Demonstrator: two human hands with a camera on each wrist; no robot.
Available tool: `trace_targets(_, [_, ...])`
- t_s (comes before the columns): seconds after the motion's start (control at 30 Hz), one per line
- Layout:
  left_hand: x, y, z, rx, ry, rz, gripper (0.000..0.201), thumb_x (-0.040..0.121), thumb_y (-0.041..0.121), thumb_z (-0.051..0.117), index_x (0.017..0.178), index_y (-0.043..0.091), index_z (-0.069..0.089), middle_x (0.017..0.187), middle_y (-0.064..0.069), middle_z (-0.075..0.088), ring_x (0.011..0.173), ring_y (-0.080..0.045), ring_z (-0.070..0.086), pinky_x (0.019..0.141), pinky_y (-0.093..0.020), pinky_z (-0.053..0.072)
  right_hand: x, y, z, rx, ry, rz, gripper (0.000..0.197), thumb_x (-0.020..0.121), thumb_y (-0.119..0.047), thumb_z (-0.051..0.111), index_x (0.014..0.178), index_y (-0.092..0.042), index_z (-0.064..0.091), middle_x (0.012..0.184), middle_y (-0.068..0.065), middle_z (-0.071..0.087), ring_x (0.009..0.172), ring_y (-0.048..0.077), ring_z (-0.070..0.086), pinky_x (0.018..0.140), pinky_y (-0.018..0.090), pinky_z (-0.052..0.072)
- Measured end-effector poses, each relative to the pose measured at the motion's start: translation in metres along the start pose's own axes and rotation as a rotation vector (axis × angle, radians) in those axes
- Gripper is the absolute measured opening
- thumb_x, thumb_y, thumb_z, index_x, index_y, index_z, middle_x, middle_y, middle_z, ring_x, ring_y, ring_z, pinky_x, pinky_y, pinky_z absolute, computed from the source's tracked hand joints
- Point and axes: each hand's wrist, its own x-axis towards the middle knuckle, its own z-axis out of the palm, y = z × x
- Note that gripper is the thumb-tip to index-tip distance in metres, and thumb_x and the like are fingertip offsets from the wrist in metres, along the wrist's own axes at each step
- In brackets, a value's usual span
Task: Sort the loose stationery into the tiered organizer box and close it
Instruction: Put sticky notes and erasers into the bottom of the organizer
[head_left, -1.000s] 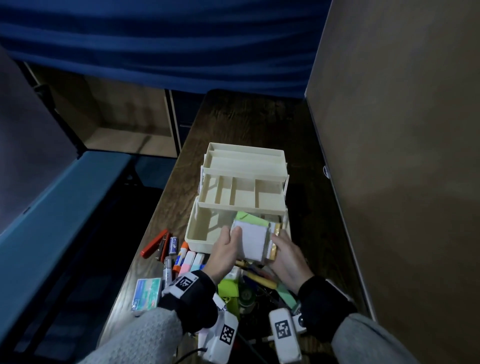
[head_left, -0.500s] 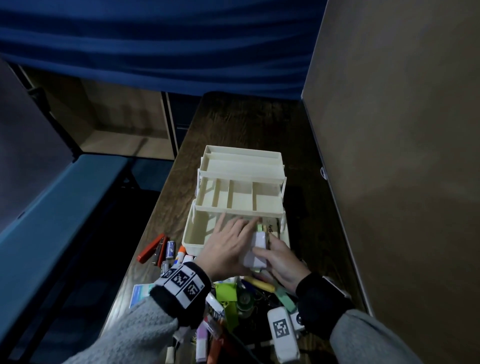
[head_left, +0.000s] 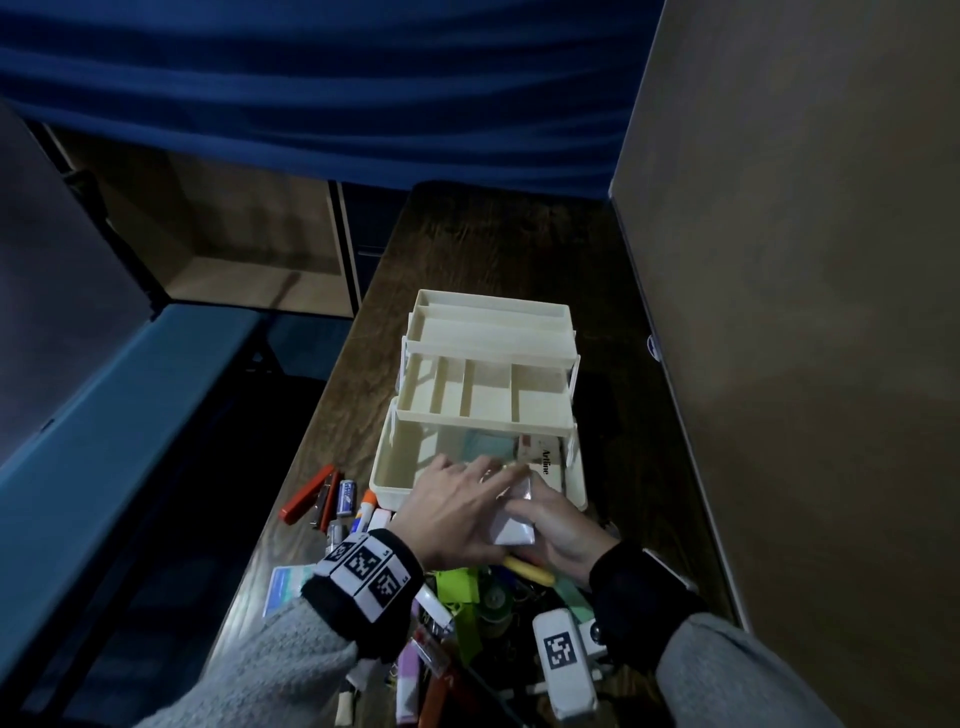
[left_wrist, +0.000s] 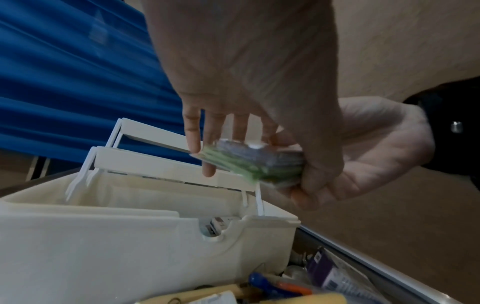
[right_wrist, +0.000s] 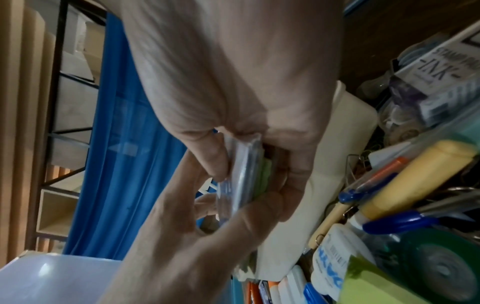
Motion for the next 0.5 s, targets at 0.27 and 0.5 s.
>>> trace_targets(0.27, [-0.012,-0.006,-0.007,-0.998,-0.021,-0.596,0.095,0.077,0.069,0.056,0.149,0.023,0.013,0.148,-0.009,0.034,0.124,-0.024,0.05,0.104,-0.046,0.043,0.007,0.006,-0.003,0.102,0.127,-0.068,0.027,0.098,-0.009,0.047,0.124,-0.016,0.053,0.118,0.011,0.067,0.104,0.028,0.066,0.076,0.037,0.056])
trace_targets(0.5, [0.021,-0.014,0.007,-1.363,-0.052,-0.891,0.029,0.09,0.009,0.045,0.119,0.009,0.045,0.106,-0.015,0.062,0.091,-0.03,0.065,0.074,-0.042,0.057,0.027,0.003,0.008,-0.049,0.2,-0.011,0.023,0.099,-0.016,0.048,0.121,-0.012,0.05,0.108,0.01,0.062,0.078,0.018,0.059,0.05,0.024,0.046])
